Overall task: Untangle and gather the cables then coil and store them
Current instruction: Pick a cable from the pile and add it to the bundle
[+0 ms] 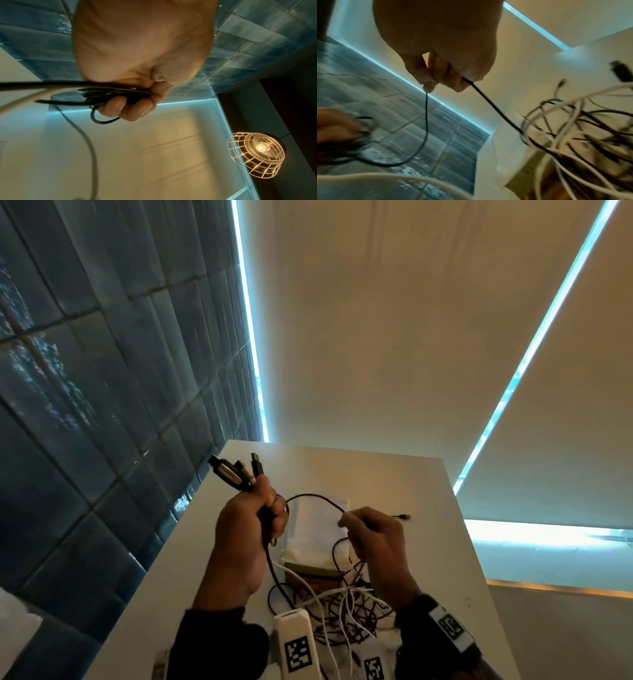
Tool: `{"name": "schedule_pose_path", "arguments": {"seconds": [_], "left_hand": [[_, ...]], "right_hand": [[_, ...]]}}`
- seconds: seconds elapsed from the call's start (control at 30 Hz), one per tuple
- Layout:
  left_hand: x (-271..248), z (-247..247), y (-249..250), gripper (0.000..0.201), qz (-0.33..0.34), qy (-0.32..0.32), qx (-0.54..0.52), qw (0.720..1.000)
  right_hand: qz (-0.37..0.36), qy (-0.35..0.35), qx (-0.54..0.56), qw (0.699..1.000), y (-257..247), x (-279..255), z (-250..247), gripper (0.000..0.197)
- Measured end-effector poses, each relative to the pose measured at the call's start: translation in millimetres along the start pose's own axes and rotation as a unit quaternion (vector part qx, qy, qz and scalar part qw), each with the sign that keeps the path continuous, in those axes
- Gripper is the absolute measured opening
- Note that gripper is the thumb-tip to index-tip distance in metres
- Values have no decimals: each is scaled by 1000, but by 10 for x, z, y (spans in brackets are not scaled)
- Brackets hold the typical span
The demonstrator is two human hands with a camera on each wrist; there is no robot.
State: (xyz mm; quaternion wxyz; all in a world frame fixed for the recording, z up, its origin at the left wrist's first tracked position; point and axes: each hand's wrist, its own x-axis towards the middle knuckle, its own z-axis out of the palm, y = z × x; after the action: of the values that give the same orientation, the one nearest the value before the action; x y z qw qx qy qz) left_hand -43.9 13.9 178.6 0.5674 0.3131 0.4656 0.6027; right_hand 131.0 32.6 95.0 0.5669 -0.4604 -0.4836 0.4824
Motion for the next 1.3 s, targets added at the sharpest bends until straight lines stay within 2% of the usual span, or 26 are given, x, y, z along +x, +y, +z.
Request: {"name": "schedule_pose_path", "arguments": {"seconds": [0.1,0.2,0.4,0.53,0.63,0.73,0.9,1.17,1.3], "left_hand": [[-15,112,-60,36,-26,15,11,999],[-53,162,-46,35,-45,0,-7,999],[-60,132,30,36,-28,-52,-57,997],[-43,138,44,37,-40,-88,-158,983],[-13,84,105,35,-14,-105,-201,974],[-22,24,155,36,15,-105,-189,976],[-61,-7,228,37,30,-102,-171,980],[-129,-38,407,40,97,-90,-150,980],[-99,-60,384,39,94,-86,-132,983]], "right_hand": [[-73,-78,33,994,-278,-73,129,15],[-99,-143,37,984,-386,-125,186,17],[-53,-213,26,975,-352,-152,107,15],[12,-254,0,967,-232,-172,81,13],[81,-248,8,965,-37,-157,-21,14],[115,-215,-31,969,219,-146,-136,22],[128,-180,-64,973,511,-132,-188,32],[116,-132,-141,974,756,-110,-153,33],[133,-110,-189,967,821,-68,-168,30]]}}
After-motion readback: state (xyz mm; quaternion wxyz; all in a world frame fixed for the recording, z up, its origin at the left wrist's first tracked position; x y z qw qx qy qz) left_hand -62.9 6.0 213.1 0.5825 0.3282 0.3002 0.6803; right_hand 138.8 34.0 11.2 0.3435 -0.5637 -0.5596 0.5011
